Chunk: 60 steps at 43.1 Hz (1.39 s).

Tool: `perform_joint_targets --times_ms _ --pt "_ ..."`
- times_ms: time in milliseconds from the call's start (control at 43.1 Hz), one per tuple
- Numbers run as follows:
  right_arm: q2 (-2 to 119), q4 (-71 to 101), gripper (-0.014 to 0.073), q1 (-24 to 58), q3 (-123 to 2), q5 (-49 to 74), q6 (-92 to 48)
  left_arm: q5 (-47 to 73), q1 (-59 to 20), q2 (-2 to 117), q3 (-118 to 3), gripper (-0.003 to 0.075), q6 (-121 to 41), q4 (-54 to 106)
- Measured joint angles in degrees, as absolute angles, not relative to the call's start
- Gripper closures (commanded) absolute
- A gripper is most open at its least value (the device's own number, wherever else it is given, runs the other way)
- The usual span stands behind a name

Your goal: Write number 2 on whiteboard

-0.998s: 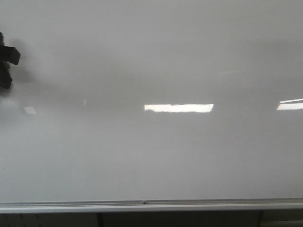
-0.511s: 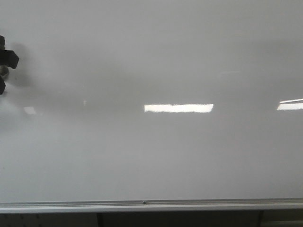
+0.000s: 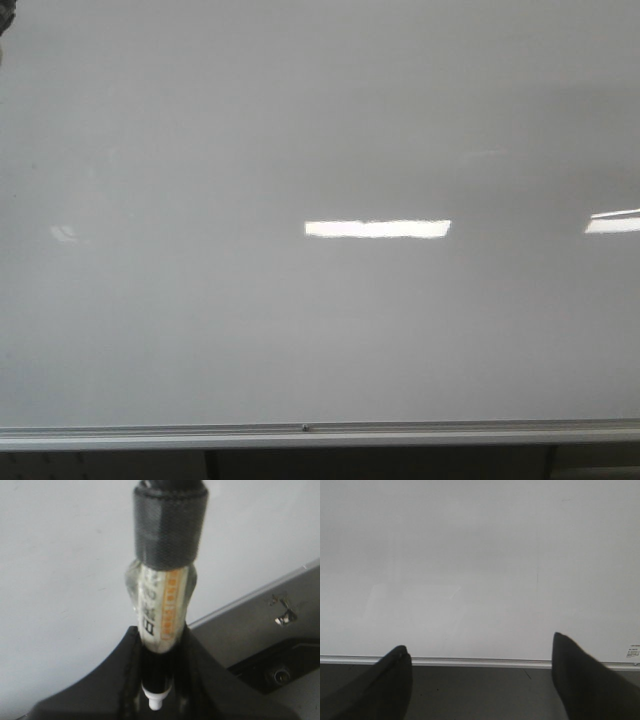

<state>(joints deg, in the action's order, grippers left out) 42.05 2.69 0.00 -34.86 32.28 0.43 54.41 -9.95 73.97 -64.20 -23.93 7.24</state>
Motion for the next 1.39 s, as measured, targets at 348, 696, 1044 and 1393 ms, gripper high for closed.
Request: perform_joint_targets --times_ms 348,696,1044,1393 --pt "42.61 2.69 -0.0001 0.00 -34.86 31.78 0.43 67.67 -24.36 68.35 -66.19 0.0741 -33.69 11.76" --pt "48.99 5.83 -0.0001 2.40 -40.69 41.01 -8.57 68.81 -38.22 68.29 -66.19 0.0741 -34.12 11.81" --pt "54.93 28.34 0.0001 18.23 -54.32 56.68 -49.92 68.90 -44.56 68.29 -66.19 0.0741 -35.30 11.70" --pt "66.06 31.71 0.0002 36.71 -66.60 58.73 -55.02 67.99 -46.38 68.29 -66.19 0.0741 -35.63 11.70"
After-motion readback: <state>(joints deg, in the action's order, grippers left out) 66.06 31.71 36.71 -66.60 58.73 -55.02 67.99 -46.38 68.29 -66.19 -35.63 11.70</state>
